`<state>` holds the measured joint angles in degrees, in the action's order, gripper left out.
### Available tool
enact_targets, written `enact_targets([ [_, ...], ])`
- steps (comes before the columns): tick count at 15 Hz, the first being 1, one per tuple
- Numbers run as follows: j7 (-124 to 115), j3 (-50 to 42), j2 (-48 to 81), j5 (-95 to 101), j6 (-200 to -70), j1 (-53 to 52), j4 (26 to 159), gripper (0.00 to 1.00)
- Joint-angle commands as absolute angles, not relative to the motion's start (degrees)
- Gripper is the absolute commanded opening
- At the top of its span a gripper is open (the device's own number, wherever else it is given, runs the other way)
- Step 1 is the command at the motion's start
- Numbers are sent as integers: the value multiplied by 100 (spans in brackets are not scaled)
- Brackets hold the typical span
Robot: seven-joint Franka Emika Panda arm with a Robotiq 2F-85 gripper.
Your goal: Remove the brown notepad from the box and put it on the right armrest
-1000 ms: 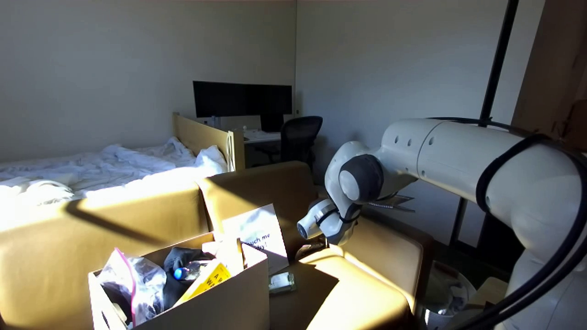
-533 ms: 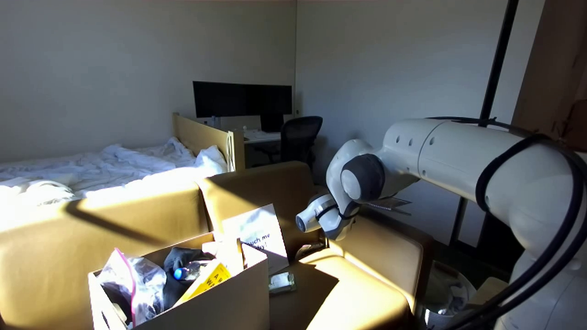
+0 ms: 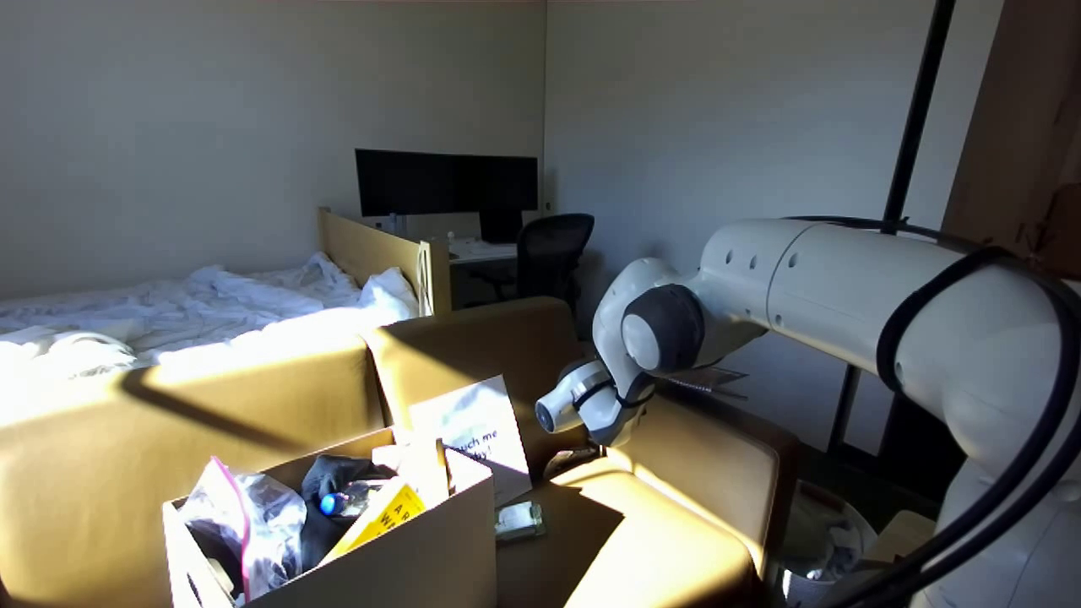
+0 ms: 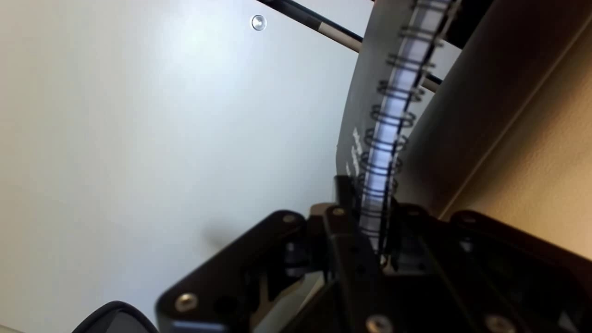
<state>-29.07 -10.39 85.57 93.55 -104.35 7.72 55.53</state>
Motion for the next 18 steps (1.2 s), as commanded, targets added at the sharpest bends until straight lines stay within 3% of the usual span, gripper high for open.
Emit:
enact_targets([
  [1,-2814,-1122,8558,9290,-10417,776,5645,39],
  [6,-2780,-1133,8563,9289,-10417,805,5674,64],
  [10,-2775,-1174,8562,9307,-10408,816,5636,71],
  [11,-2768,-1190,8561,9303,-10389,819,5620,86],
  [12,-2768,-1205,8560,9301,-10384,827,5604,88],
  [13,-2751,-1224,8560,9292,-10369,841,5573,98],
  [18,-2405,-1089,8551,9401,-11330,984,5388,100],
])
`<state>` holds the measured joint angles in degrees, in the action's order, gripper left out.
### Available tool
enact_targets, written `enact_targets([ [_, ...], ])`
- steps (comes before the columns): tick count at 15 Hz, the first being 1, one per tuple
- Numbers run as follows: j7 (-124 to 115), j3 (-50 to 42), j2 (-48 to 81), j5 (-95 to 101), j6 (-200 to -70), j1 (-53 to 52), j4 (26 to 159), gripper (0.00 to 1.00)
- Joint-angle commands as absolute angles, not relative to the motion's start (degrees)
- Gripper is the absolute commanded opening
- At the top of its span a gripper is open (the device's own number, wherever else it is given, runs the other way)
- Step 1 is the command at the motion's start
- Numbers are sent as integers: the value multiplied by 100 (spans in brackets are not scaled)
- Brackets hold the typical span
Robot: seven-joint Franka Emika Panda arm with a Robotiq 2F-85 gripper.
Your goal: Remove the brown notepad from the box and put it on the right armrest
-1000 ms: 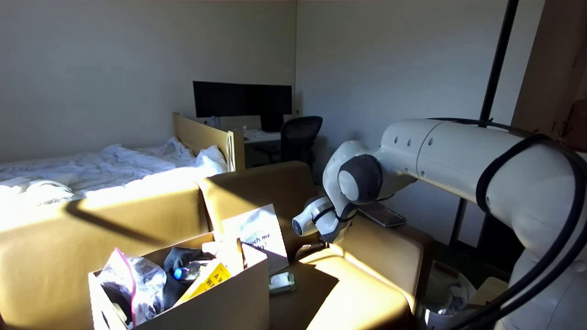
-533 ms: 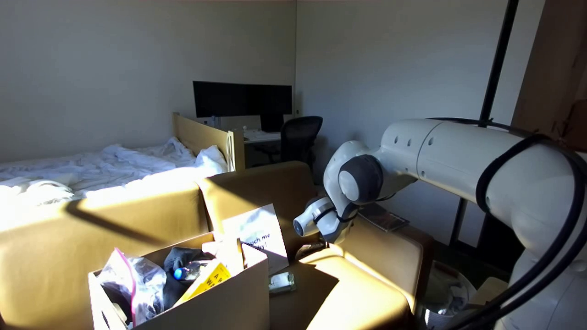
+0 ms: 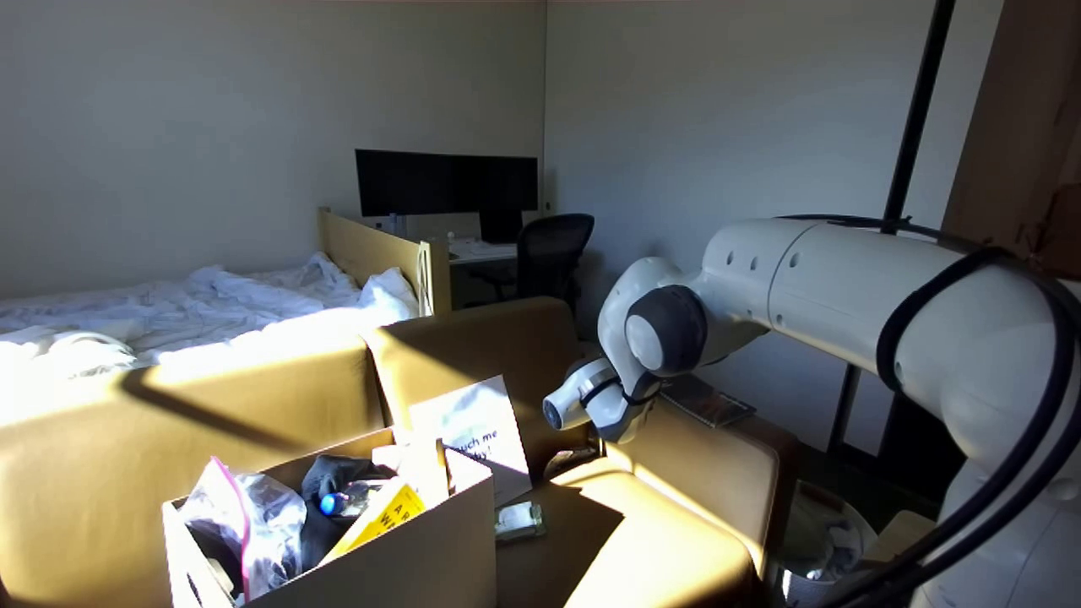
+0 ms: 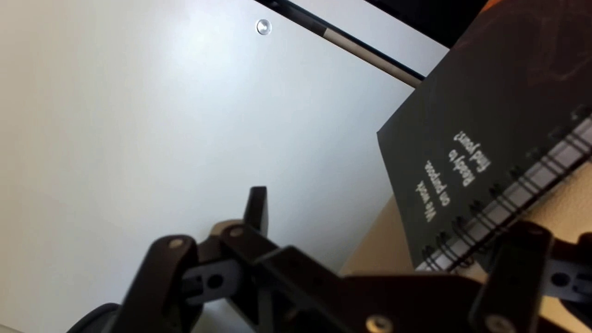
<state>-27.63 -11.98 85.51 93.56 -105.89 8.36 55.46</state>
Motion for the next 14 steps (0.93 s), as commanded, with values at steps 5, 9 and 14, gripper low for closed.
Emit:
enact_targets([
  [5,-2303,-982,8342,9441,-12354,1063,5310,100],
  [9,-2422,-874,8045,9570,-13660,971,5555,100],
  [14,-2271,-900,6890,9869,-15461,913,6609,100],
])
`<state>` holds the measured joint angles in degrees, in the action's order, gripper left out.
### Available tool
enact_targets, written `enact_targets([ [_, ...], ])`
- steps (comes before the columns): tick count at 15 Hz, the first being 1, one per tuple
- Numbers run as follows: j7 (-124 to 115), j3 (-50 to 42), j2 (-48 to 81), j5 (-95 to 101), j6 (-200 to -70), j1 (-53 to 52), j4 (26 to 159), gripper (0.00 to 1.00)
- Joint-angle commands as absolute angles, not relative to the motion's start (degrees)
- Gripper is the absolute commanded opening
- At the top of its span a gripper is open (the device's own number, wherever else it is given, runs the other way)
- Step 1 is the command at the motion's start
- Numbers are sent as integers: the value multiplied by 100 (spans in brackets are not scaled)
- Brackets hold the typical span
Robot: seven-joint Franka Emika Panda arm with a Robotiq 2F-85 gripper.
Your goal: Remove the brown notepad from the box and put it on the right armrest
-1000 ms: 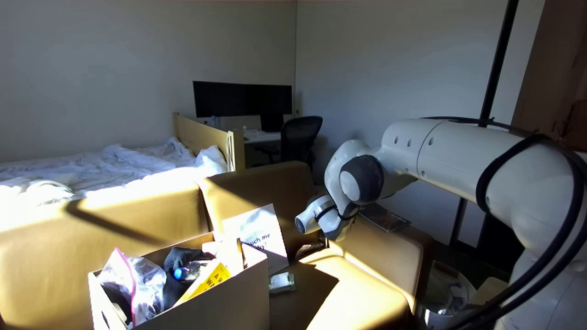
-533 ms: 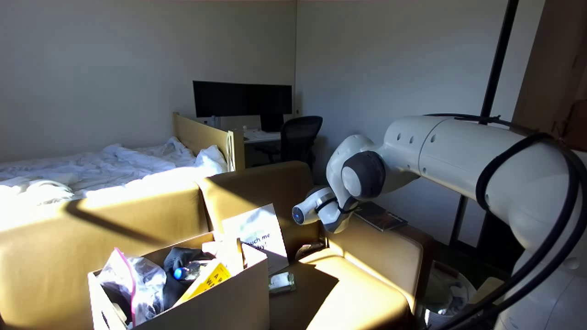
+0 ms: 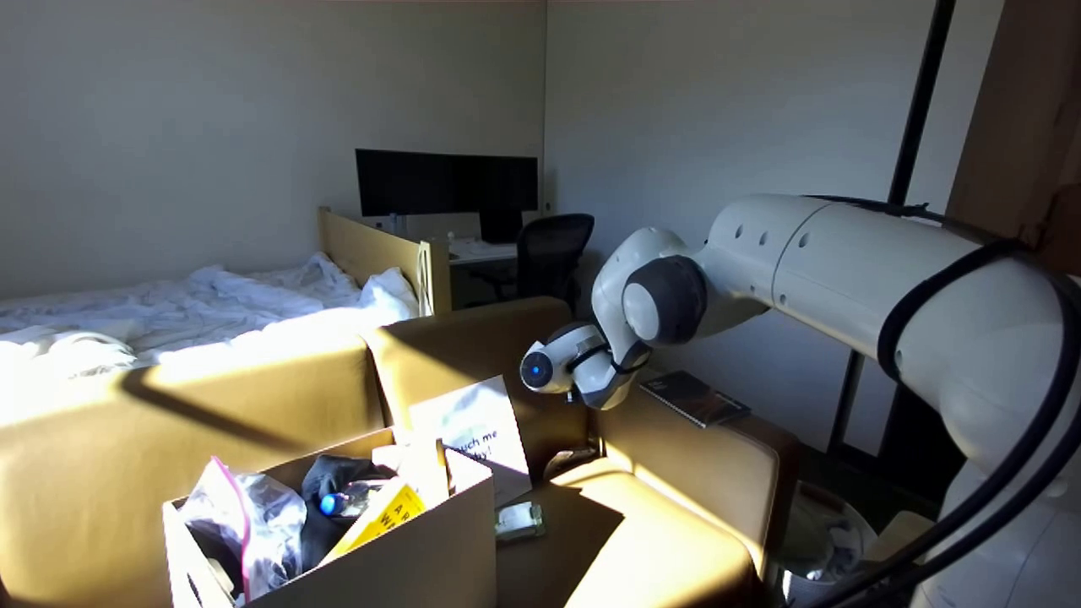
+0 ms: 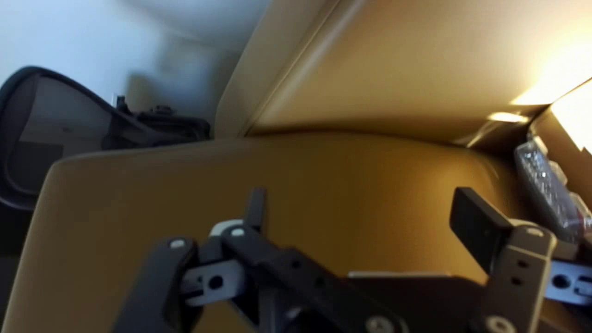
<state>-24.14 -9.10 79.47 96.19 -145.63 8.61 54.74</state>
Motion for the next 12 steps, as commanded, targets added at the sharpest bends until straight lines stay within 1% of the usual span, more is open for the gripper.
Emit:
enact_targets([
  [1,-2165,-906,6689,9895,-15827,965,6779,100],
  [3,-1604,-856,6222,9691,-16399,1061,7206,100],
  [5,-655,-794,5860,9173,-16599,1147,7647,100],
  [9,918,-745,5045,7999,-15758,1033,8715,100],
  [10,966,-877,4805,8026,-15473,877,8947,100],
  [11,542,-886,5547,8185,-15928,1018,8061,100],
  [12,676,-870,5351,8138,-15718,973,8272,100],
])
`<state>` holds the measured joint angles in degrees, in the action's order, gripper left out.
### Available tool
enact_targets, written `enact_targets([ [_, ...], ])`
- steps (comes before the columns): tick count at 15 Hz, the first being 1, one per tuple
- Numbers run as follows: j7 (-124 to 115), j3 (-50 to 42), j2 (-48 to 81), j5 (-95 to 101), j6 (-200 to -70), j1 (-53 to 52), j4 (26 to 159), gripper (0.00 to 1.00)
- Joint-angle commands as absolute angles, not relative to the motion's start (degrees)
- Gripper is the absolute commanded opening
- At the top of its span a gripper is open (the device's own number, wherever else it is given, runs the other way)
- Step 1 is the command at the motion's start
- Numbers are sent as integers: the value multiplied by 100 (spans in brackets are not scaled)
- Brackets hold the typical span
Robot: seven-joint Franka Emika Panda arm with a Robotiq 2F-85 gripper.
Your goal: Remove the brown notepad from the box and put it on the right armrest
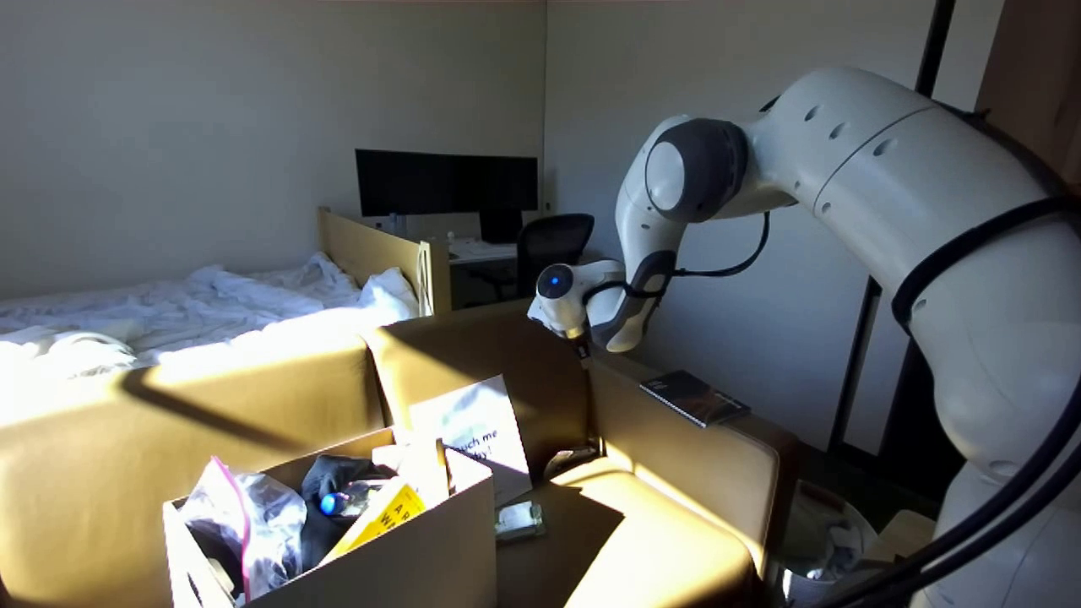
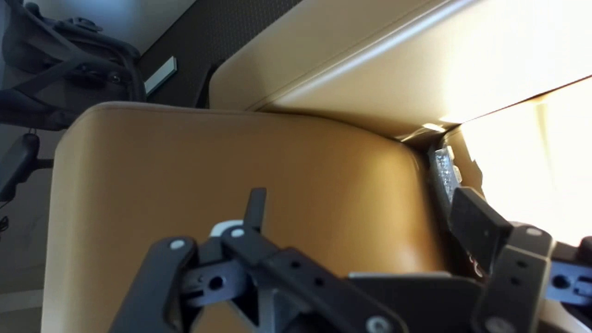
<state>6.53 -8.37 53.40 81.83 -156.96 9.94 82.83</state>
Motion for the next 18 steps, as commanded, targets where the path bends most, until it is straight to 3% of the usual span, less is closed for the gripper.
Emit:
enact_targets([
  [1,722,-859,5191,8126,-15612,932,8439,100],
  [10,-1252,-852,4983,7825,-15436,871,9076,100],
  [18,-3535,-576,3588,7601,-15521,565,10443,100],
])
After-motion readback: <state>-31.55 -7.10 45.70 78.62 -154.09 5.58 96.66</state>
